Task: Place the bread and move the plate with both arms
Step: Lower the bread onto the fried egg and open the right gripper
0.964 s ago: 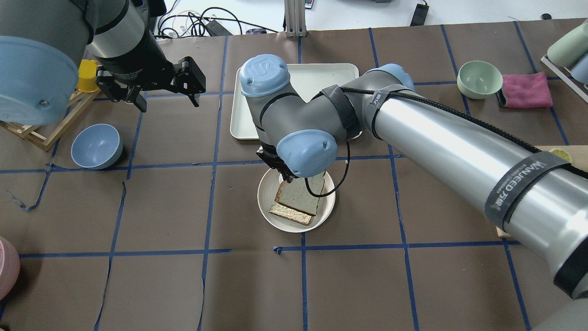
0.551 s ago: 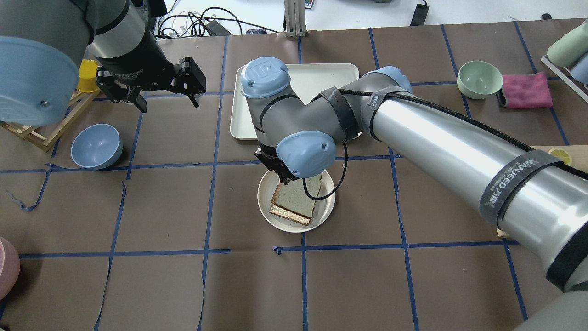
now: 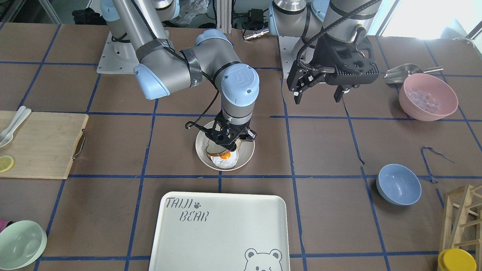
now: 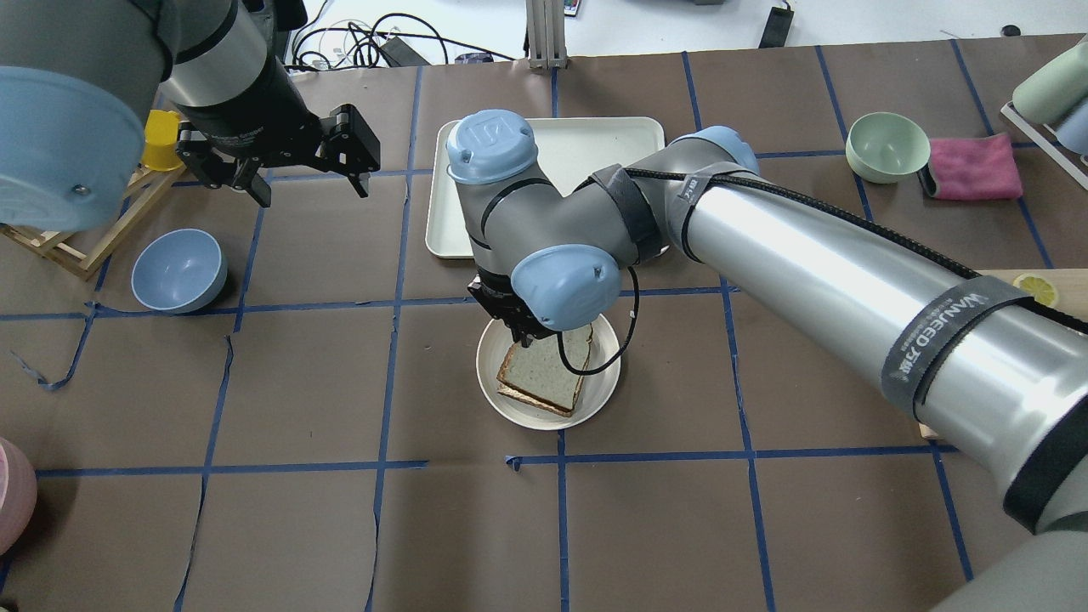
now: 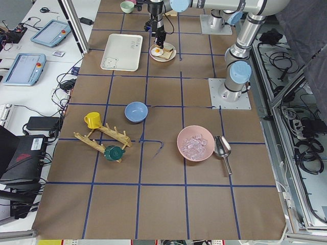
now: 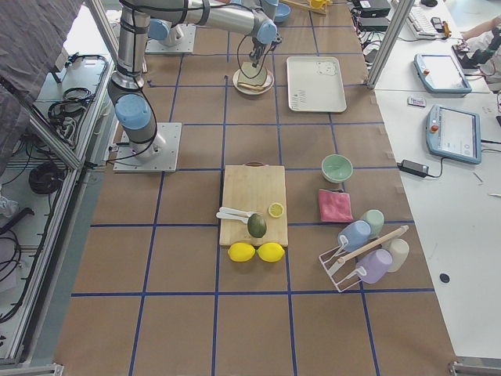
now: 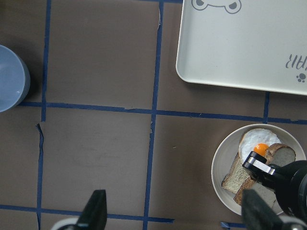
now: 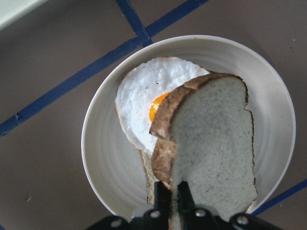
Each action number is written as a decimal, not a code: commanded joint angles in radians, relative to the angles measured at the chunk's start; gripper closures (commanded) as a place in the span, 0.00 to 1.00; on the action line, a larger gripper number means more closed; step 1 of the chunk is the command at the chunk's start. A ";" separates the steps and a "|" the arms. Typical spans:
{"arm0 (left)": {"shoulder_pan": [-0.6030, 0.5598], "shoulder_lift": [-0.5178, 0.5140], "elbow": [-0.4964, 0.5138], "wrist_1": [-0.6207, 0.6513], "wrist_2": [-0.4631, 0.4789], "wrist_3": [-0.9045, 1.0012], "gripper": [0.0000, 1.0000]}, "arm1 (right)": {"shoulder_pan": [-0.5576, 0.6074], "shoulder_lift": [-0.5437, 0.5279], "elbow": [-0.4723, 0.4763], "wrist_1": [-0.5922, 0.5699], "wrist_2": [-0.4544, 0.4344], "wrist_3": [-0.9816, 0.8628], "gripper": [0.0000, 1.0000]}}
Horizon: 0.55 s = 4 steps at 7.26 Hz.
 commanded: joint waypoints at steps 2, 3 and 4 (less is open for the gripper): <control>0.000 0.000 0.000 0.000 0.001 0.000 0.00 | -0.022 -0.010 -0.018 -0.051 -0.027 -0.013 0.23; 0.000 0.000 0.000 0.000 -0.001 0.000 0.00 | -0.066 -0.024 -0.046 -0.037 -0.027 -0.080 0.19; 0.000 0.000 0.000 0.000 -0.001 0.000 0.00 | -0.144 -0.059 -0.060 -0.011 -0.027 -0.302 0.13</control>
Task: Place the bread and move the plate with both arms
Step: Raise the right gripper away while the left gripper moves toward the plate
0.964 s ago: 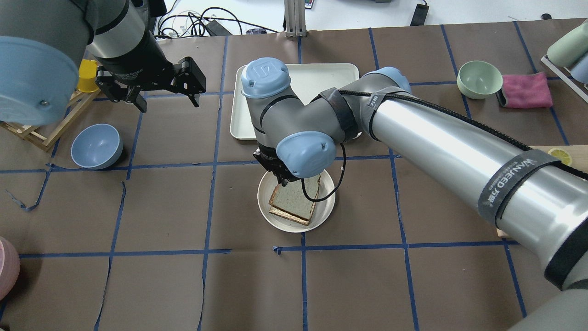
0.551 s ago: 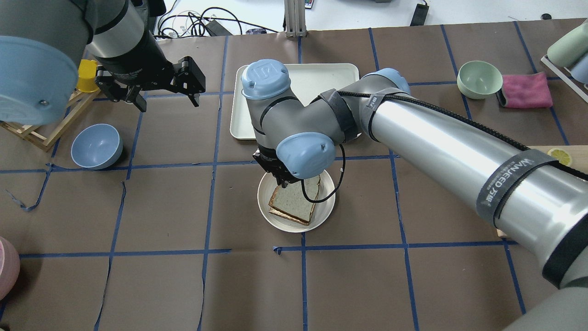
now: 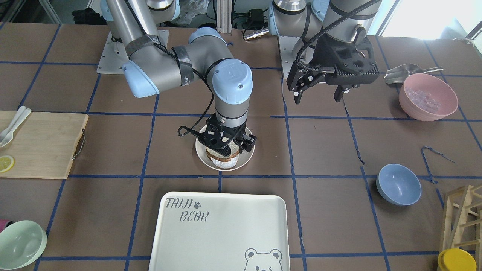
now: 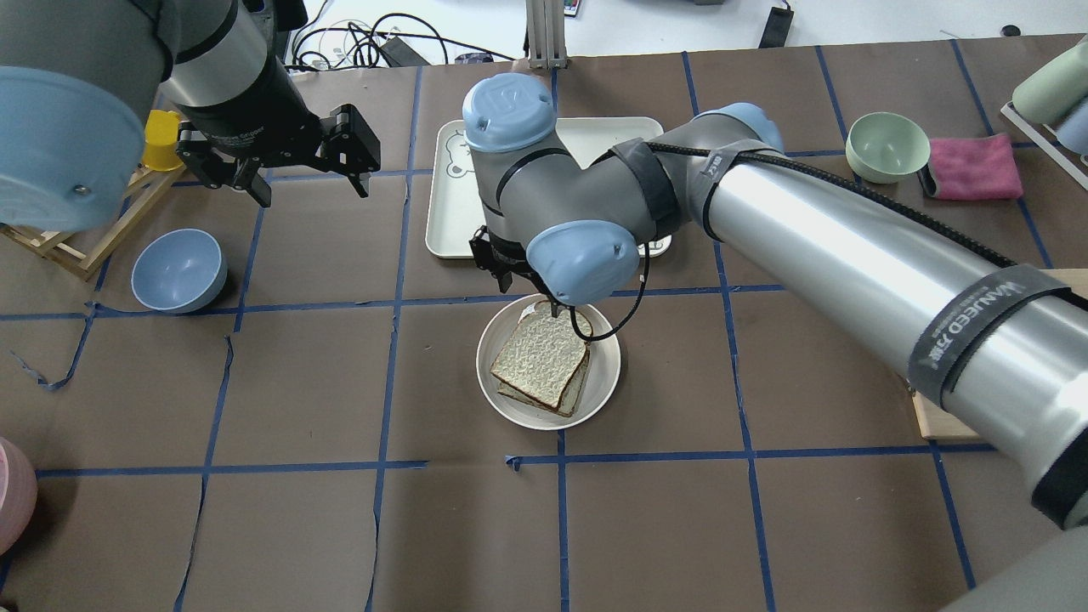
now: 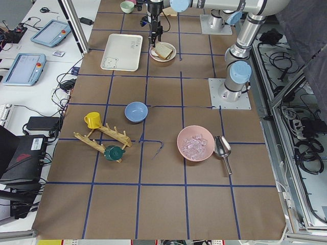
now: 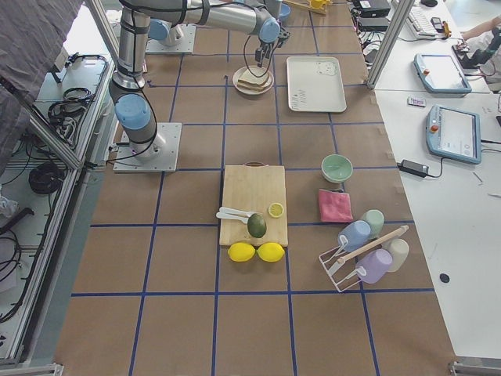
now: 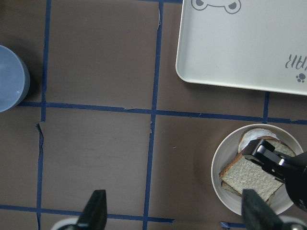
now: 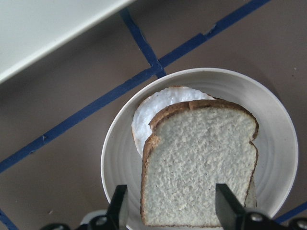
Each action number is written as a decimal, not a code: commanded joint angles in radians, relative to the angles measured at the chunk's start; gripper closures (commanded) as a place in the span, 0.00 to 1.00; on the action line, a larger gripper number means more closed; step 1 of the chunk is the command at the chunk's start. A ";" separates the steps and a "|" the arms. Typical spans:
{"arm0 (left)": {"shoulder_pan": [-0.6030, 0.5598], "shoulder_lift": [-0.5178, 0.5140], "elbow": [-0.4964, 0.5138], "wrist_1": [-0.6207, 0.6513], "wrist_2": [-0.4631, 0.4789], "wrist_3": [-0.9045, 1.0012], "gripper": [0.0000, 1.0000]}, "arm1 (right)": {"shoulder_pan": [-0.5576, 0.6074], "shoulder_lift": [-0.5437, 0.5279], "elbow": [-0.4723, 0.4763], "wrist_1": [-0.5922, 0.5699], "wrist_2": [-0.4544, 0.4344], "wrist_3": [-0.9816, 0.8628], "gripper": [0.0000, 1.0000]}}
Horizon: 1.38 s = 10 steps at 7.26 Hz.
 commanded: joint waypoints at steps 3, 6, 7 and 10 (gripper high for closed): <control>-0.001 -0.017 -0.003 -0.002 -0.054 0.012 0.00 | -0.363 -0.168 -0.038 0.119 0.011 -0.850 0.01; -0.001 -0.049 -0.142 0.017 -0.079 0.037 0.00 | -0.390 -0.430 -0.018 0.339 -0.003 -1.044 0.00; -0.001 -0.061 -0.200 0.049 -0.080 0.072 0.00 | -0.388 -0.455 -0.014 0.339 -0.003 -1.045 0.00; -0.024 -0.152 -0.375 0.261 -0.155 0.080 0.00 | -0.388 -0.466 0.011 0.328 -0.066 -1.085 0.00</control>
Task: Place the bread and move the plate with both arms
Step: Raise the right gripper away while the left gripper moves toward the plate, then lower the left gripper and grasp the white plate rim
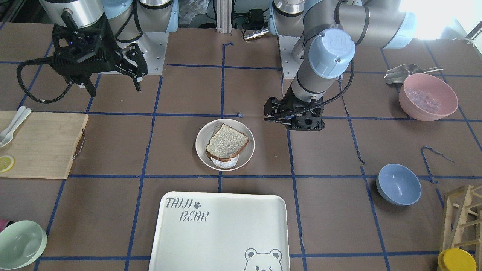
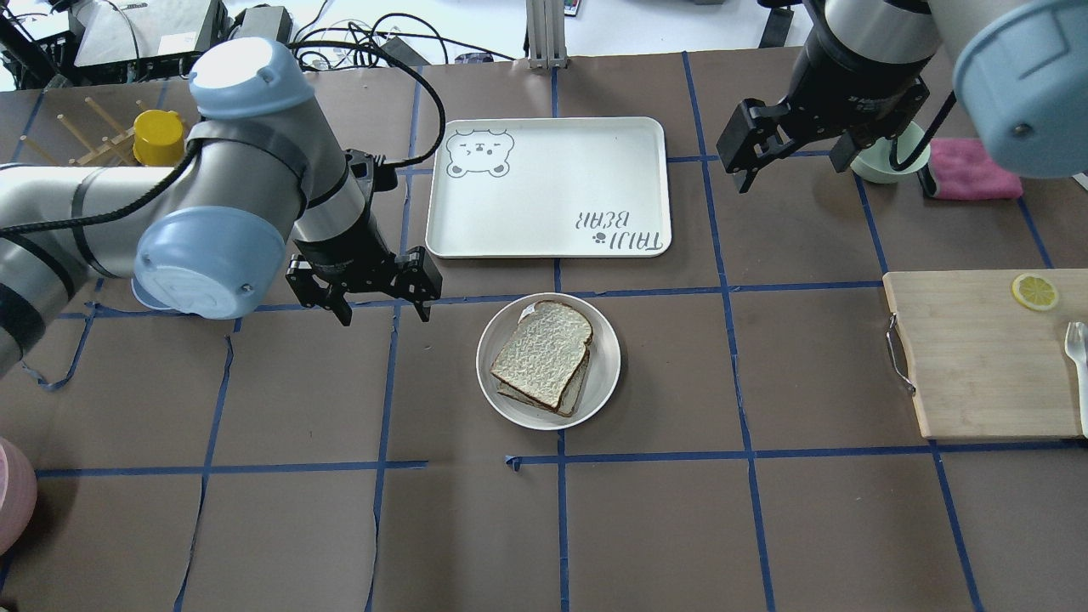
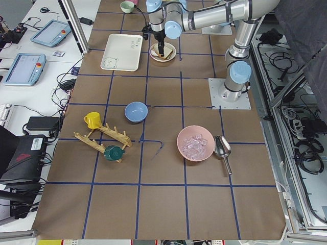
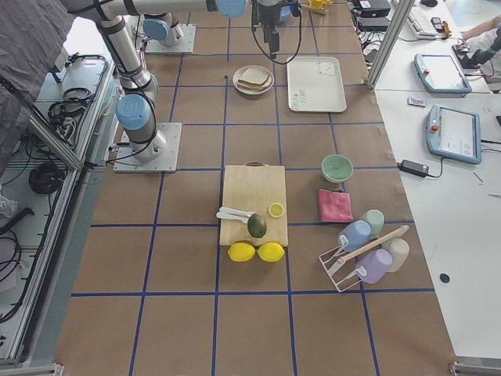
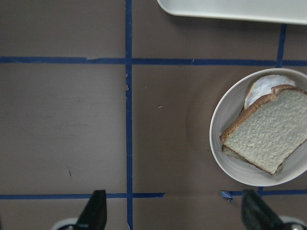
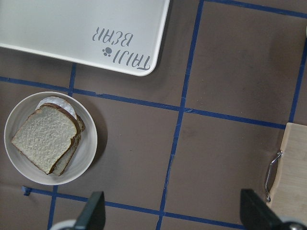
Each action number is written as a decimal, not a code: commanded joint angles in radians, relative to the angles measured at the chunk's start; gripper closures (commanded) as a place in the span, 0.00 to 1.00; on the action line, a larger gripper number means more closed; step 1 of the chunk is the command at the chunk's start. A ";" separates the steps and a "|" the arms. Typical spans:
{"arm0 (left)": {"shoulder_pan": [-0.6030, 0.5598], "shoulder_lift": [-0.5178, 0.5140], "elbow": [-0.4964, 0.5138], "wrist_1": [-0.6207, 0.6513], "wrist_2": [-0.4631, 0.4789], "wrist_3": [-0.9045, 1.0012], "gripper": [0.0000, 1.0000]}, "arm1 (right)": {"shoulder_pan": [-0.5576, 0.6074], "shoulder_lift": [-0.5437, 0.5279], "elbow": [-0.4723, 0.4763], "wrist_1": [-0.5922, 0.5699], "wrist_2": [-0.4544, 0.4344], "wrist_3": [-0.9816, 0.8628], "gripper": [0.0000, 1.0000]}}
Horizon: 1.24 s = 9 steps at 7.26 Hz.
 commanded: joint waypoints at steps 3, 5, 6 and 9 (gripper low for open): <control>-0.005 -0.153 -0.156 0.372 -0.094 0.002 0.00 | -0.005 0.000 0.007 -0.002 -0.023 0.024 0.00; -0.008 -0.194 -0.157 0.397 -0.104 -0.006 0.02 | -0.011 0.002 0.007 -0.002 -0.025 0.023 0.00; -0.008 -0.202 -0.156 0.398 -0.127 -0.007 0.02 | -0.011 0.002 0.008 0.004 -0.025 0.026 0.00; -0.027 -0.204 -0.157 0.398 -0.129 -0.009 0.10 | -0.005 -0.007 -0.010 0.021 -0.012 0.206 0.00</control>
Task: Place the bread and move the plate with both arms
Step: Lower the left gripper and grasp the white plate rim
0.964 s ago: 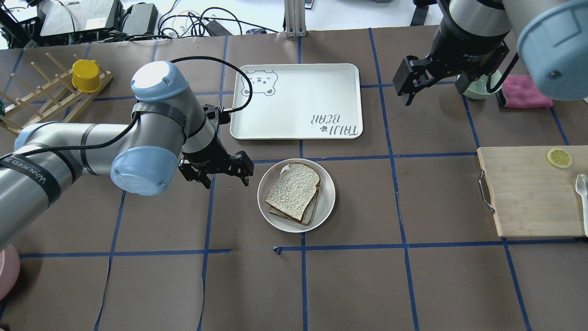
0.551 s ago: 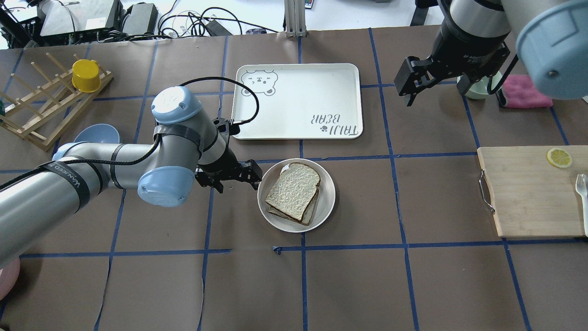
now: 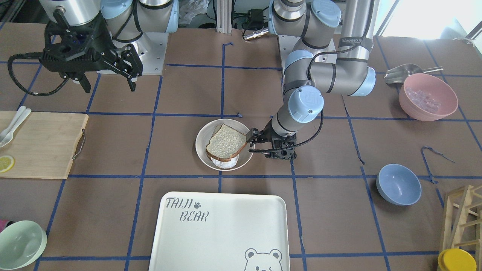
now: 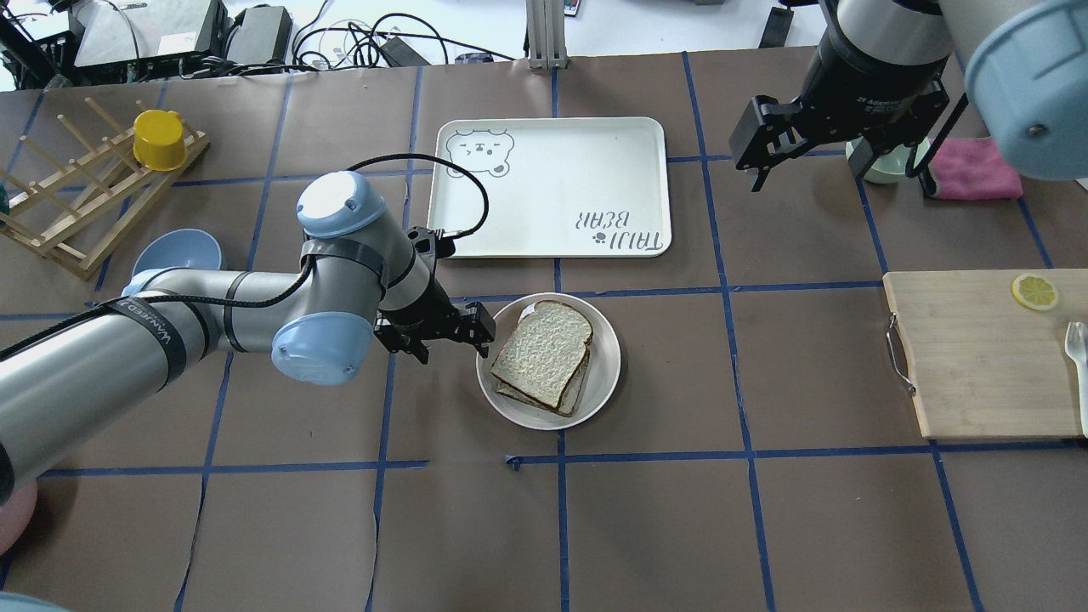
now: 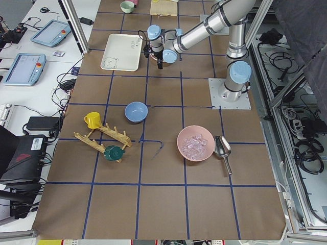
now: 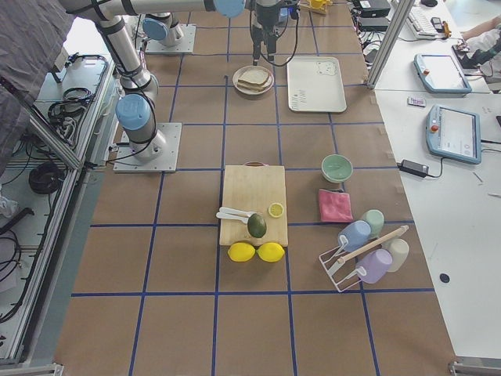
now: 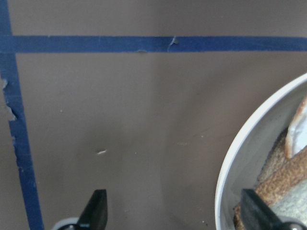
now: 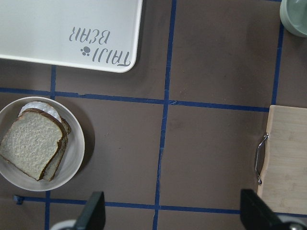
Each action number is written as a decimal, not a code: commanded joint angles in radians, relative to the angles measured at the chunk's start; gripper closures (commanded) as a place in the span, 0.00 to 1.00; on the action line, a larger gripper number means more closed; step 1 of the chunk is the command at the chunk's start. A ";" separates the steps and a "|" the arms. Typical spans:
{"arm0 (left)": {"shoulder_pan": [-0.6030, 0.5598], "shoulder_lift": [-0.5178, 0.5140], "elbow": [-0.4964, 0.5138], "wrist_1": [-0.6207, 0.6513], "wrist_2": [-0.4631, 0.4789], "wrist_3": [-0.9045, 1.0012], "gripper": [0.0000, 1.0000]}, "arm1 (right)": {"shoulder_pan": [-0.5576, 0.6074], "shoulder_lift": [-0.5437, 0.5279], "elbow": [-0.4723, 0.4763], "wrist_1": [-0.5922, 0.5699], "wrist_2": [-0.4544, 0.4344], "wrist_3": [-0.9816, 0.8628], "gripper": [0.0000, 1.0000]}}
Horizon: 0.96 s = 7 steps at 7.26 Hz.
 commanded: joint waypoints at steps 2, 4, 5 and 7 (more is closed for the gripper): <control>-0.019 -0.001 -0.003 -0.001 -0.002 0.000 0.36 | 0.001 0.001 -0.021 0.046 0.002 0.114 0.00; -0.024 -0.001 -0.003 -0.003 -0.002 0.000 0.51 | 0.003 0.001 -0.020 0.050 0.004 0.131 0.00; -0.024 -0.001 -0.003 -0.003 -0.004 0.000 0.61 | 0.003 0.003 -0.020 0.050 0.003 0.131 0.00; -0.025 0.005 -0.003 -0.001 -0.004 0.009 0.84 | 0.001 0.003 -0.020 0.050 0.003 0.131 0.00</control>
